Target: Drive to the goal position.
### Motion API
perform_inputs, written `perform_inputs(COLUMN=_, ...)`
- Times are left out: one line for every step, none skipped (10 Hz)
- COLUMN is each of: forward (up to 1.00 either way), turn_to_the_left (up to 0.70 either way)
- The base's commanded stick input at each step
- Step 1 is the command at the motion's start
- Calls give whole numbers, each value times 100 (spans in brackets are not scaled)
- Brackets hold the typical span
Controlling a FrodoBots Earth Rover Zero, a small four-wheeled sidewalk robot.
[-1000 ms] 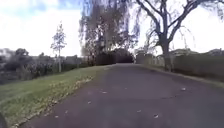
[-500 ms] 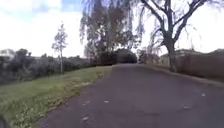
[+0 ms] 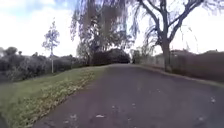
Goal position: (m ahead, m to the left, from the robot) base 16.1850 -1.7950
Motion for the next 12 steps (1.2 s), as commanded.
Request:
perform_inputs(forward=85, turn_to_the_left=-34)
perform_inputs(forward=85, turn_to_the_left=-34)
perform_inputs(forward=85, turn_to_the_left=-25)
perform_inputs(forward=85, turn_to_the_left=0)
perform_inputs(forward=85, turn_to_the_left=0)
perform_inputs(forward=85, turn_to_the_left=0)
perform_inputs(forward=85, turn_to_the_left=0)
perform_inputs(forward=85, turn_to_the_left=0)
perform_inputs(forward=85, turn_to_the_left=0)
perform_inputs(forward=85, turn_to_the_left=0)
perform_inputs(forward=85, turn_to_the_left=0)
perform_inputs(forward=85, turn_to_the_left=-34)
